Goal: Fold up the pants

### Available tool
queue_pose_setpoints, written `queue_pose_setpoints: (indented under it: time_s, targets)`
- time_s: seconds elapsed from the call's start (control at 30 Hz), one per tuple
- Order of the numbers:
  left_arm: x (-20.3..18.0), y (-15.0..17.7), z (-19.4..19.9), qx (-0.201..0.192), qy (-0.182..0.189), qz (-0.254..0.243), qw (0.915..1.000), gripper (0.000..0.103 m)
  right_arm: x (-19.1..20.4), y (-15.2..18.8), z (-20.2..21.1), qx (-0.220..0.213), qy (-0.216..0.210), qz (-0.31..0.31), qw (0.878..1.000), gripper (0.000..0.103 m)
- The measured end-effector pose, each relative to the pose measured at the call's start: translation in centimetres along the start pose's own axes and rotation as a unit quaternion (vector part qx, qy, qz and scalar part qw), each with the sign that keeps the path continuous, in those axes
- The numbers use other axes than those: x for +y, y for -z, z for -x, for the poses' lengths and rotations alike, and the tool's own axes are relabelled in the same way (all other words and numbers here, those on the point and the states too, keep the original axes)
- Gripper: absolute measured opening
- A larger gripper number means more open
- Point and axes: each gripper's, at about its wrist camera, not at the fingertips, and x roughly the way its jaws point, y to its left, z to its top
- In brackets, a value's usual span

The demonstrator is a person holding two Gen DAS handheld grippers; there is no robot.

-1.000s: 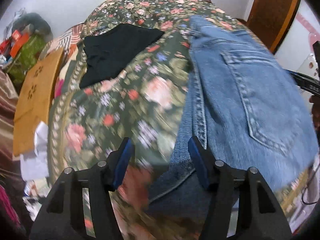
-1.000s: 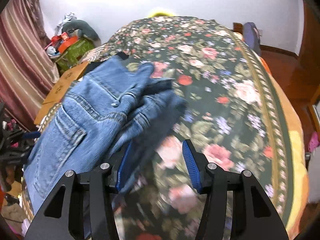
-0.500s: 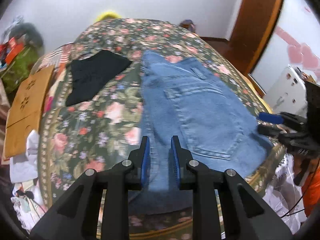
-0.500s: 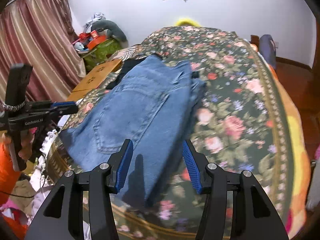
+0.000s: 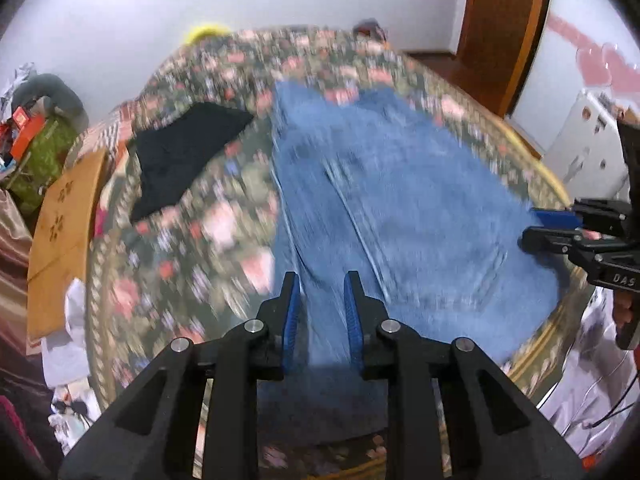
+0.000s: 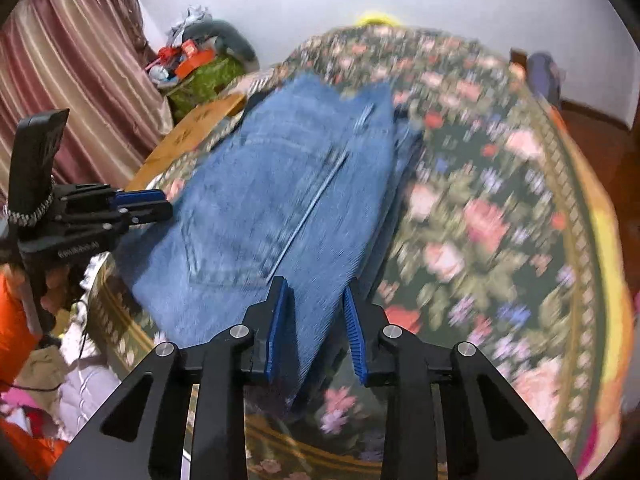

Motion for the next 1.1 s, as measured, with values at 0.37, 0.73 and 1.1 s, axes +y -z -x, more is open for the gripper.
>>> queue_pose_setpoints:
  time_s: [0.37, 0.73, 1.1]
  targets:
    - [1.8, -9.4, -4.2, -0.024, 0.028, -0.018, 0.9991, 0.024, -4.2, -9.1, -3.2, -0.053, 0.015, -0.028, 0.998, 0.029]
    - [0.4, -10.5, -10.9, 0.022, 0.057, -0.023, 0.9979, 0.024, -6.3, -12.1, -11.3, -0.004, 0.004, -0.025, 1.000, 0.016]
    - [0.7, -10.4, -12.4, 0.030, 0.054, -0.008, 0.9981, 0.024, -6.6, -11.8, -12.0, -0.013, 0.054, 0.006, 0.998, 0.007]
